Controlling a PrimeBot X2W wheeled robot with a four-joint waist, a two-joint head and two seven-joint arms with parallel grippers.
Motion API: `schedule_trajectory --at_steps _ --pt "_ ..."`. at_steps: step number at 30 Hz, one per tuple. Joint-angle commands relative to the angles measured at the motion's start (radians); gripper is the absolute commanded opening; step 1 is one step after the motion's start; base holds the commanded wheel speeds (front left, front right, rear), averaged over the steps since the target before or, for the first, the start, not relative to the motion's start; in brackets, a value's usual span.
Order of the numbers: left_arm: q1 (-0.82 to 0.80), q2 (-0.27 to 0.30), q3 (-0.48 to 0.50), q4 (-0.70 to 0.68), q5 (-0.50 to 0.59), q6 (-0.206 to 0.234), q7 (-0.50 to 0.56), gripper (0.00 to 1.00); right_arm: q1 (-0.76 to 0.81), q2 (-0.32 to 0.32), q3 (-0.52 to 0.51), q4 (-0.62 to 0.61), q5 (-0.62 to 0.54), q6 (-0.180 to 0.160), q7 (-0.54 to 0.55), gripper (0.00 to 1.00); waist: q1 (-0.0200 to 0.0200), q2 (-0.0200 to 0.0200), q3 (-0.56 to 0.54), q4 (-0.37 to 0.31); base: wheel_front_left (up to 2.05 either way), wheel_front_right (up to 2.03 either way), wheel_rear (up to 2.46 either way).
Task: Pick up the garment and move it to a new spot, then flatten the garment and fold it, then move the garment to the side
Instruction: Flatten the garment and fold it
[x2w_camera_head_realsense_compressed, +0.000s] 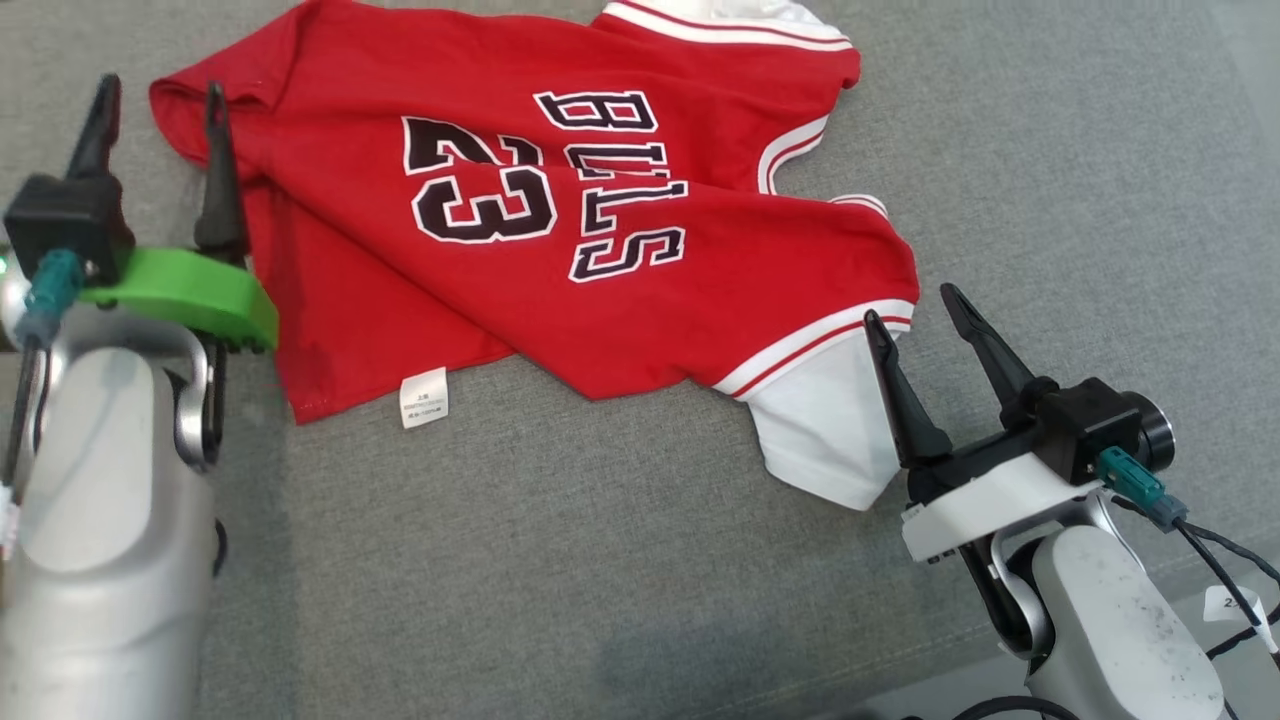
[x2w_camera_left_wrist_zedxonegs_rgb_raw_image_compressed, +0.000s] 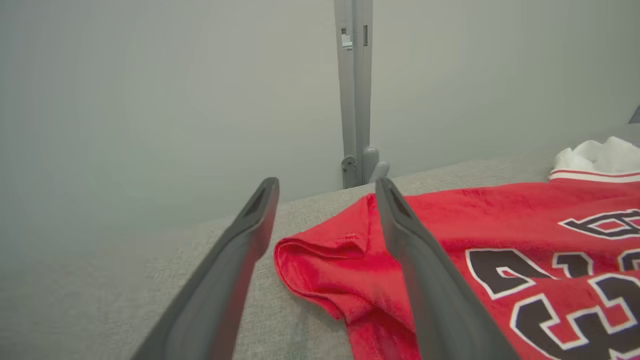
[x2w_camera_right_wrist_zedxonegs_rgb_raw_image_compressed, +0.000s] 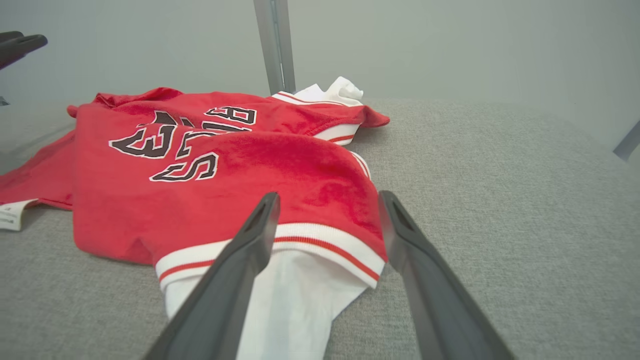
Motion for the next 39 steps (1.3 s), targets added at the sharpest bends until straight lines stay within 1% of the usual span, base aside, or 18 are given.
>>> schedule_trajectory --at_steps 1,5,11,16,21,26,27,28,29,30,33,39 --pt "0.052 -0.018 0.016 -0.029 -0.010 -0.001 0.001 1.00 0.017 -0.003 -0.007 0.003 -0.001 -0.002 -0.002 1.00 0.0000 0.0001 -0.052 0.044 0.00 0.00 0.00" --pt "0.186 -0.087 0.036 -0.096 -0.002 -0.023 0.001 1.00 0.043 -0.003 -0.018 0.008 -0.004 -0.002 -0.002 1.00 0.0000 0.0001 -0.083 0.063 0.00 0.00 0.00" --pt "0.335 -0.167 0.075 -0.120 -0.006 -0.048 0.001 1.00 0.062 0.000 -0.015 0.012 -0.002 -0.002 -0.002 1.00 0.0000 0.0001 -0.110 0.063 0.00 0.00 0.00" --pt "0.409 -0.197 0.092 -0.099 -0.017 -0.059 0.001 1.00 0.074 -0.004 -0.016 0.009 0.003 -0.002 -0.002 1.00 0.0000 0.0001 -0.121 0.049 0.00 0.00 0.00" --pt "0.433 -0.204 0.091 -0.055 -0.021 -0.065 0.001 1.00 0.075 -0.005 -0.019 0.010 0.003 -0.002 -0.002 1.00 0.0000 0.0001 -0.123 0.033 0.00 0.00 0.00" --pt "0.428 -0.204 0.094 -0.016 -0.036 -0.052 0.001 1.00 0.072 -0.004 -0.019 0.007 0.003 -0.002 -0.002 1.00 0.0000 0.0001 -0.118 0.019 0.00 0.00 0.00" --pt "0.426 -0.205 0.092 -0.008 -0.041 -0.050 0.001 0.92 0.071 -0.003 -0.018 0.006 0.003 -0.002 -0.002 1.00 0.0000 0.0001 -0.117 0.016 0.00 0.00 0.00" --pt "0.423 -0.205 0.090 -0.002 -0.044 -0.049 0.001 0.60 0.070 -0.003 -0.019 0.006 0.002 -0.002 -0.002 1.00 0.0000 0.0001 -0.115 0.013 0.00 0.00 0.00" --pt "0.419 -0.205 0.086 0.003 -0.042 -0.048 0.001 0.31 0.069 -0.002 -0.020 0.005 0.002 -0.002 -0.002 1.00 0.0000 0.0001 -0.114 0.011 0.00 0.00 0.00" --pt "0.418 -0.205 0.083 0.008 -0.042 -0.049 0.001 0.00 0.069 -0.003 -0.021 0.005 0.002 -0.002 -0.002 1.00 0.0000 0.0001 -0.113 0.009 0.00 0.00 0.00" --pt "0.414 -0.205 0.078 0.016 -0.053 -0.055 0.001 0.00 0.070 -0.004 -0.028 0.006 0.002 -0.002 -0.002 1.00 0.0000 0.0001 -0.113 0.010 0.00 0.00 0.00" --pt "0.460 -0.204 0.093 -0.041 -0.068 -0.036 0.001 0.00 0.102 0.005 -0.057 0.021 -0.007 -0.002 -0.002 1.00 0.0000 0.0001 -0.155 0.051 0.00 0.00 0.00"
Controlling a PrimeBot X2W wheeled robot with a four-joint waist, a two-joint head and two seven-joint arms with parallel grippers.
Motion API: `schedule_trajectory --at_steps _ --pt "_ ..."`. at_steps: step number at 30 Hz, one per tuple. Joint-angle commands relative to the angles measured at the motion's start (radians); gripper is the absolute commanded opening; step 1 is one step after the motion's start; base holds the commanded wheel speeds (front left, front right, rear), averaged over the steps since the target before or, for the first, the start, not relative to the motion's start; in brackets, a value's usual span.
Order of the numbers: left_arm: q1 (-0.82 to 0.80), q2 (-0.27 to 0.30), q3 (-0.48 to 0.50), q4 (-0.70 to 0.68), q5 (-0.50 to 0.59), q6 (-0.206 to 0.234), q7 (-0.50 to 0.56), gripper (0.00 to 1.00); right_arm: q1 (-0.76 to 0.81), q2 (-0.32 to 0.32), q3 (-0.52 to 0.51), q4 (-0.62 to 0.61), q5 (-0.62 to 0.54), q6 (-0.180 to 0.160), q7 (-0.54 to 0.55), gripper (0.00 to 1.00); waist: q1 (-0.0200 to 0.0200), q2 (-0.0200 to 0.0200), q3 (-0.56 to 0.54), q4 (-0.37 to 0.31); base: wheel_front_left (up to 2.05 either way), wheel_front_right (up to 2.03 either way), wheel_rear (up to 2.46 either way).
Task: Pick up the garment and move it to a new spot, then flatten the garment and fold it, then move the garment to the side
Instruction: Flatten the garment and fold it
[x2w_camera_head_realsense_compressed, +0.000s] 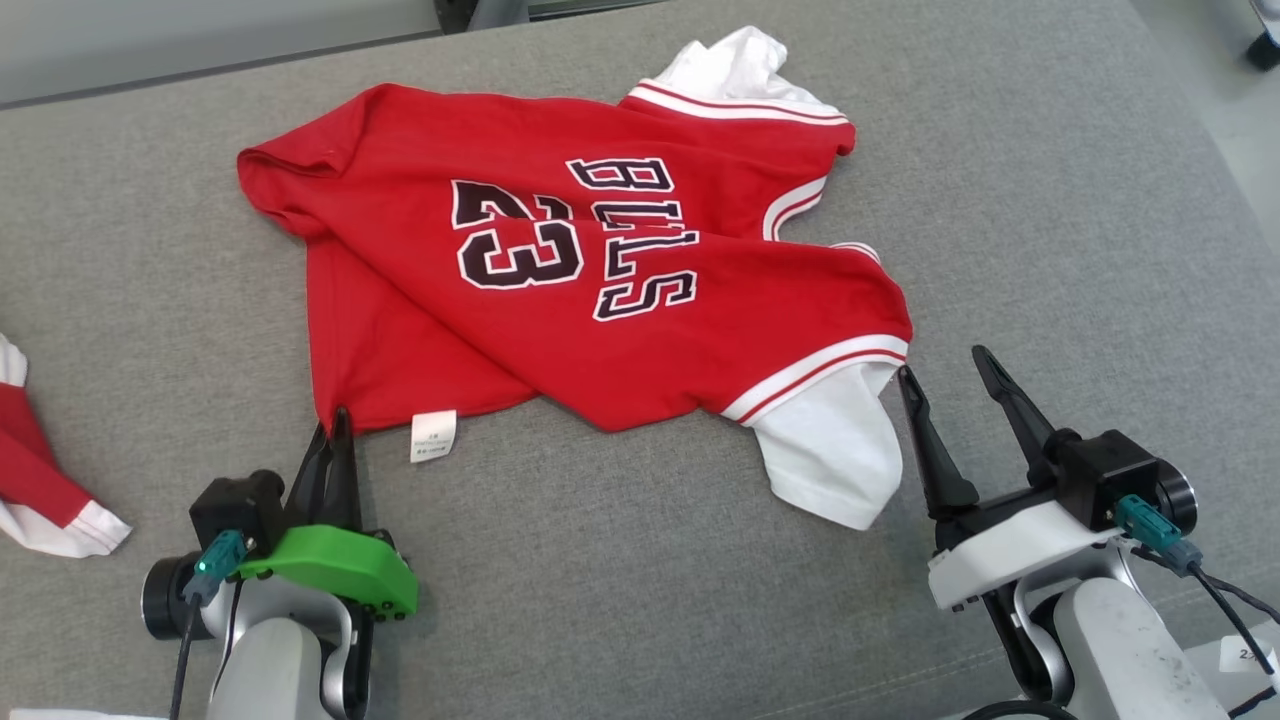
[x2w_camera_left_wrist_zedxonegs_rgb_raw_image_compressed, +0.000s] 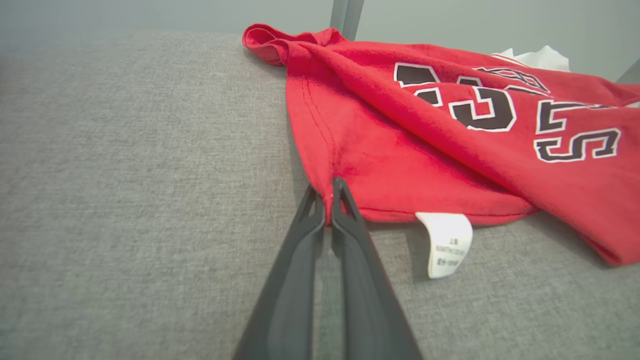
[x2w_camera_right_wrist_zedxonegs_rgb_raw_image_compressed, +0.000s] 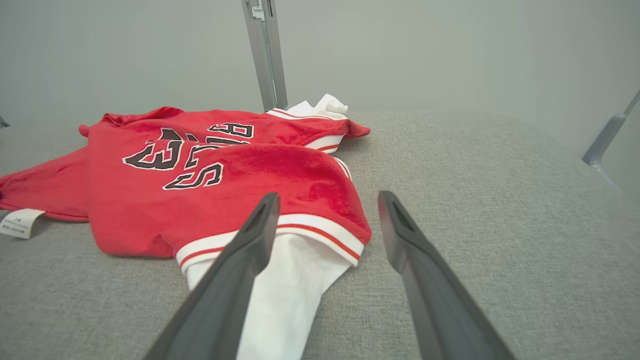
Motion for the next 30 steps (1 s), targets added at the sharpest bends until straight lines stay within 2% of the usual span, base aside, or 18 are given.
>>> schedule_trajectory --at_steps 1,9,14,15,16,17,30 --pt "0.038 0.003 0.007 -0.018 -0.004 0.008 0.001 0.00 0.024 0.005 -0.007 0.008 -0.006 -0.002 -0.002 1.00 0.0000 -0.0001 -0.036 0.035 0.00 0.00 0.00" --pt "0.145 0.003 0.057 -0.091 0.020 0.021 0.001 0.00 0.064 0.012 -0.039 0.029 -0.013 -0.002 -0.002 1.00 0.0000 -0.0001 -0.108 0.111 0.00 0.00 0.00" --pt "0.171 0.003 0.080 -0.100 0.030 0.024 0.001 0.00 0.072 0.013 -0.050 0.034 -0.014 -0.002 -0.002 1.00 0.0000 -0.0001 -0.114 0.123 0.00 0.00 0.00" --pt "0.171 0.003 0.081 -0.102 0.031 0.025 0.001 0.22 0.073 0.012 -0.052 0.034 -0.014 -0.002 -0.002 1.00 0.0000 -0.0001 -0.113 0.124 0.00 0.00 0.00" --pt "0.173 0.003 0.081 -0.103 0.031 0.028 0.001 0.72 0.073 0.010 -0.054 0.034 -0.014 -0.002 -0.002 1.00 0.0000 -0.0001 -0.111 0.124 0.00 0.00 0.00" --pt "0.173 0.003 0.078 -0.101 0.032 0.031 0.001 1.00 0.072 0.009 -0.056 0.034 -0.014 -0.002 -0.002 1.00 0.0000 -0.0001 -0.109 0.125 0.00 0.00 0.00" --pt "0.132 0.003 -0.004 -0.192 0.012 0.062 0.001 1.00 0.007 -0.012 -0.079 0.037 -0.018 -0.002 -0.002 1.00 0.0000 -0.0001 -0.034 0.177 0.00 0.00 0.00"
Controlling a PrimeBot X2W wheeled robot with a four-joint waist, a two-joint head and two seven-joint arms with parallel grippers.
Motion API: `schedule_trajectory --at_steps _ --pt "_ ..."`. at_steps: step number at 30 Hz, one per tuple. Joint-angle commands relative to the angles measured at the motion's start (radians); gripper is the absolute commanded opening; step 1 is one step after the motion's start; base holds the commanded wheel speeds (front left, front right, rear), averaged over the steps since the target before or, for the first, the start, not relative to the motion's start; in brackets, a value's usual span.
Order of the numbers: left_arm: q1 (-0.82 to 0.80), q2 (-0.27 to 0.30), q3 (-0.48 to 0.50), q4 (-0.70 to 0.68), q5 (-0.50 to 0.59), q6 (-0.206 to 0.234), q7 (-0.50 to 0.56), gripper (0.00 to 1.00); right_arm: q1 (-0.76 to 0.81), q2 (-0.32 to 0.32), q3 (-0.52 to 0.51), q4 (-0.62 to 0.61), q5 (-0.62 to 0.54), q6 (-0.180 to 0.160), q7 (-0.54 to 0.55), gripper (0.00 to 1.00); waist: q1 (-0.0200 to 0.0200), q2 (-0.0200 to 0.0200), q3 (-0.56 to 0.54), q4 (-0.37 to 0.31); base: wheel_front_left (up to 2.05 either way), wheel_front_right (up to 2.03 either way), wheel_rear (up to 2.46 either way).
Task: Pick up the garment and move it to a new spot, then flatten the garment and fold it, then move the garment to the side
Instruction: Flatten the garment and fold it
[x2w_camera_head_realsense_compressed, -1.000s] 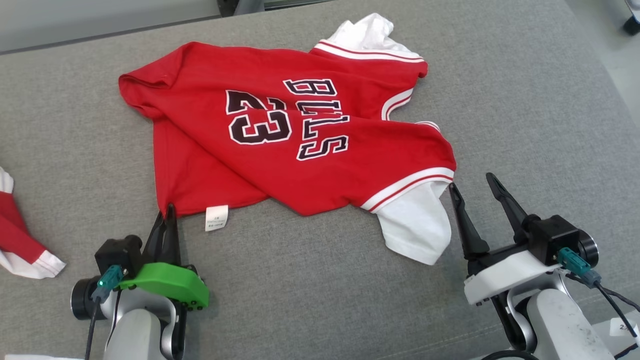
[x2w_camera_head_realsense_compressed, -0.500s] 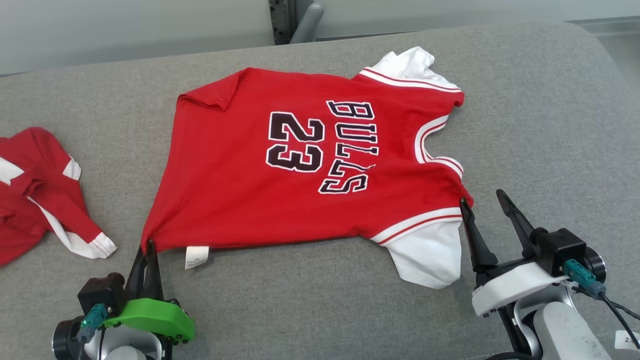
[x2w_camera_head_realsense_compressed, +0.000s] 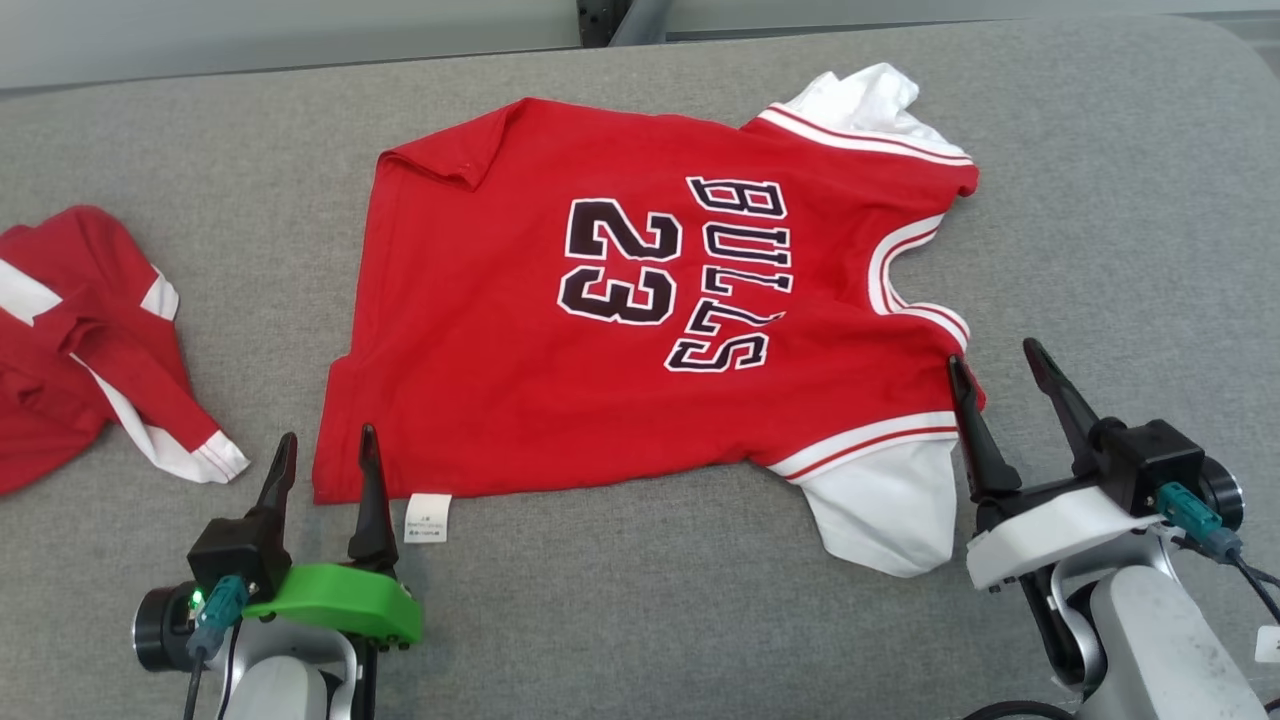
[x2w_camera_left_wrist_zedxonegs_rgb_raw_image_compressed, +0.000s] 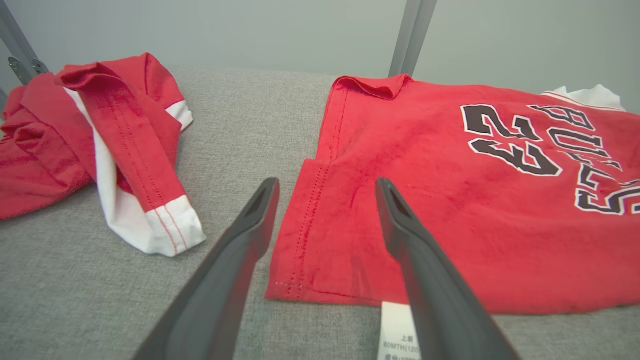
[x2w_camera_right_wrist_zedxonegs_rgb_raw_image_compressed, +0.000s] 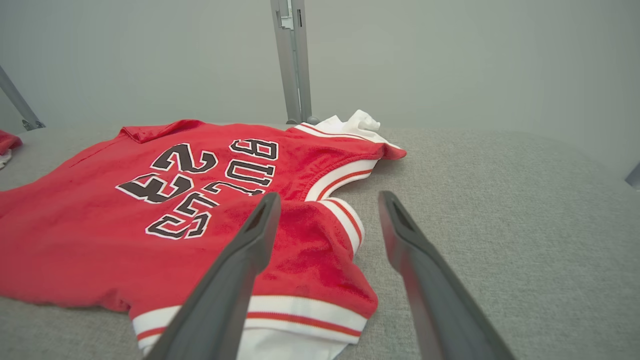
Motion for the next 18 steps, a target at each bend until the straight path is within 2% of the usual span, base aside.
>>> schedule_trajectory --at_steps 1,9,18 --pt "-0.017 0.003 -0.007 -0.009 -0.009 0.005 0.001 1.00 -0.014 -0.011 -0.006 0.005 -0.005 -0.002 -0.002 1.00 0.0000 -0.0001 0.028 0.028 0.00 0.00 0.00" --pt "-0.051 0.003 -0.086 -0.089 -0.013 0.015 0.001 1.00 -0.121 -0.046 -0.029 0.056 -0.031 -0.002 -0.002 1.00 0.0000 -0.0001 0.097 0.102 0.00 0.00 0.00" --pt "-0.075 0.003 -0.180 -0.109 -0.019 0.021 0.001 1.00 -0.236 -0.066 -0.101 0.234 -0.006 -0.002 -0.002 1.00 0.0000 -0.0001 0.158 0.188 0.00 0.00 0.00"
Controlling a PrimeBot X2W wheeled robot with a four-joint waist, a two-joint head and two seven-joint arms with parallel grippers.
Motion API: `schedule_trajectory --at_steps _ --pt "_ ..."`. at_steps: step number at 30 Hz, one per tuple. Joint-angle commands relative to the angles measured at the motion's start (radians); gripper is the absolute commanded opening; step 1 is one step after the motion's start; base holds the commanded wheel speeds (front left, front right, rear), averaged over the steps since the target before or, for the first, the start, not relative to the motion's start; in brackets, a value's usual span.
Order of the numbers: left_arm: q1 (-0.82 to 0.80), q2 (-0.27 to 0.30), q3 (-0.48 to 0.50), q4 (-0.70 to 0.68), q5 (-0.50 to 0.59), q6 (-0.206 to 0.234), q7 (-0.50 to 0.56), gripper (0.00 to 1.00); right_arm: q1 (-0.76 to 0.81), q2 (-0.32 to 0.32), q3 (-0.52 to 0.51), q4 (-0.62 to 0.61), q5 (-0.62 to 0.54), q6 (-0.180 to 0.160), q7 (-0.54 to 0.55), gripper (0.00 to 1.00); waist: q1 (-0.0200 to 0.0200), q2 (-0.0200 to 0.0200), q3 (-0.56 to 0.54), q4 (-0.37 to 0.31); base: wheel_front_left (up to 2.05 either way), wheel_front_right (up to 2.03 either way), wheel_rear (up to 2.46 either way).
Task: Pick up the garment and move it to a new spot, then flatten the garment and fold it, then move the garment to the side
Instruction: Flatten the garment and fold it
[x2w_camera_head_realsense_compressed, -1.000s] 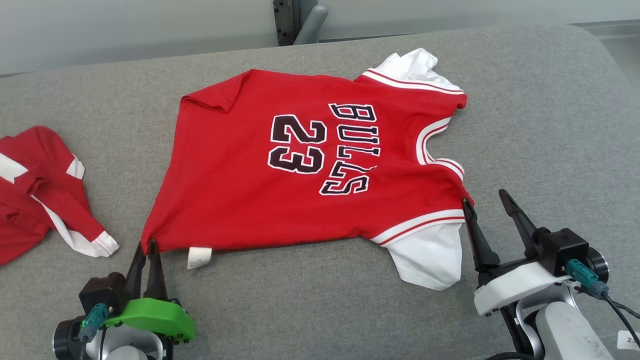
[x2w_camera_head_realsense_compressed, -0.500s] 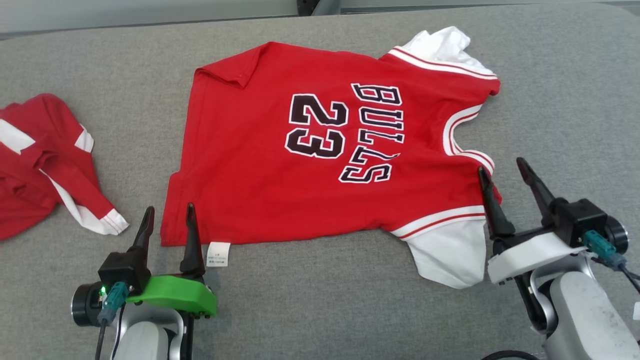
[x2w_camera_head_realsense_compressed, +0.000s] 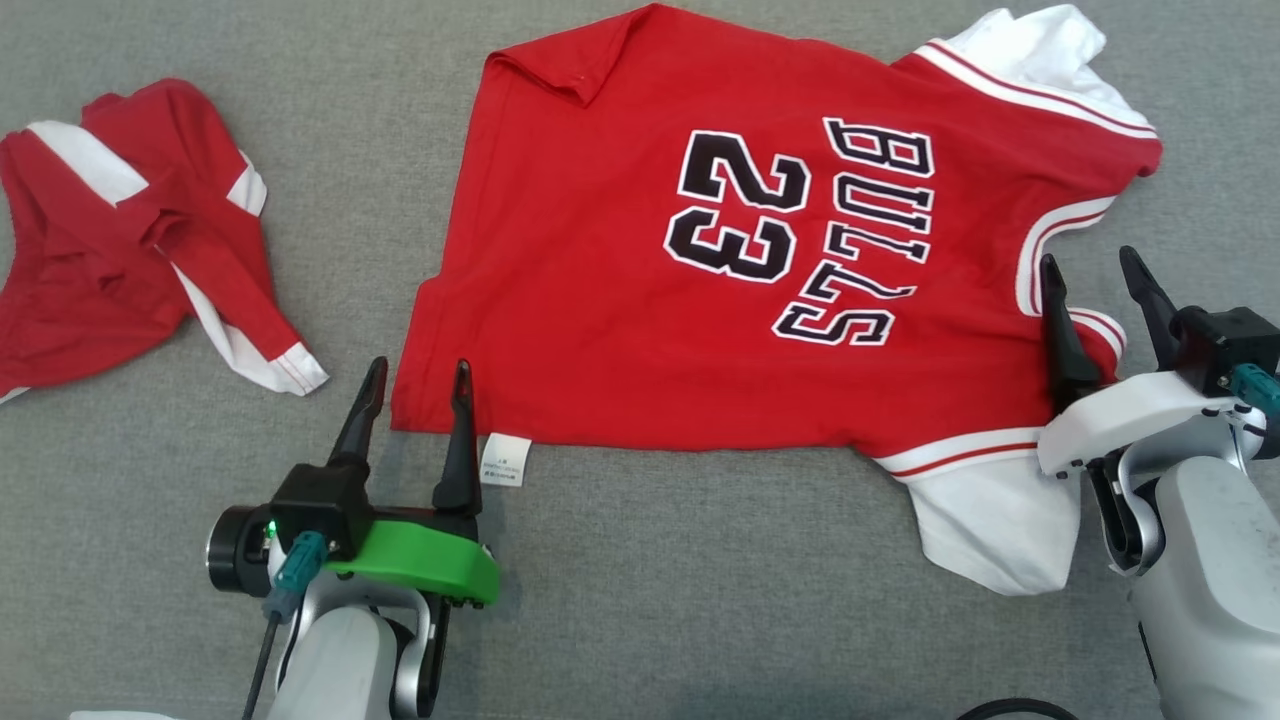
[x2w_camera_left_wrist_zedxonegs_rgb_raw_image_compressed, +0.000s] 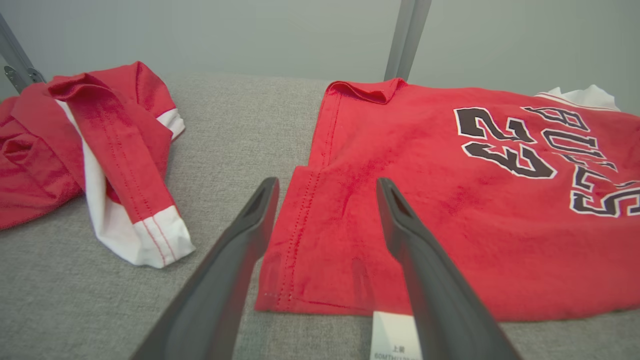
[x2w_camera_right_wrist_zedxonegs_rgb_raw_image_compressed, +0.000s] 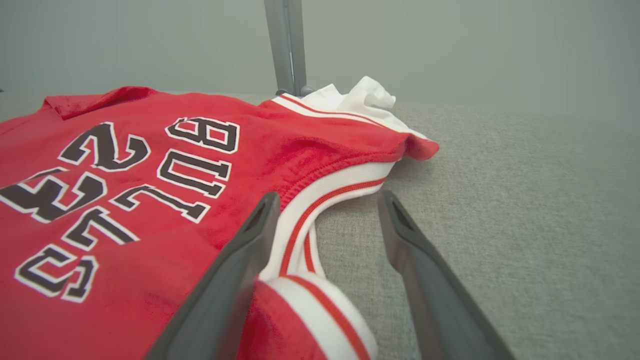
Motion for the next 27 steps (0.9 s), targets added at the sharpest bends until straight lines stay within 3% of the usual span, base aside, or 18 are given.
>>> schedule_trajectory --at_steps 1,10,11,12,13,27 --pt "-0.019 0.002 -0.008 0.001 0.010 -0.002 0.001 1.00 -0.019 -0.005 -0.006 0.029 0.008 -0.002 -0.001 1.00 0.0000 -0.0001 0.041 0.046 0.00 0.00 0.00" --pt "-0.033 0.002 -0.030 -0.009 0.021 0.001 0.001 1.00 -0.170 -0.052 0.007 0.237 0.058 -0.002 -0.001 1.00 0.0000 -0.0001 0.083 0.097 0.00 0.00 0.00" --pt "-0.035 0.002 -0.032 -0.010 0.020 0.001 0.001 1.00 -0.188 -0.061 0.010 0.256 0.055 -0.002 -0.001 0.87 0.0000 -0.0001 0.088 0.100 0.00 0.00 0.00" --pt "-0.037 0.002 -0.035 -0.012 0.017 0.001 0.001 1.00 -0.204 -0.071 0.015 0.273 0.049 -0.002 -0.001 0.37 0.0000 -0.0001 0.091 0.105 0.00 0.00 0.00" --pt "-0.038 0.002 -0.038 -0.014 0.013 0.003 0.001 1.00 -0.218 -0.076 0.015 0.285 0.054 -0.002 -0.001 0.00 0.0000 -0.0001 0.094 0.110 0.00 0.00 0.00" --pt "-0.052 0.002 -0.090 -0.018 -0.015 0.017 0.001 1.00 -0.439 -0.199 0.020 0.404 0.000 -0.002 -0.001 0.00 0.0000 -0.0001 0.124 0.163 0.00 0.00 0.00"
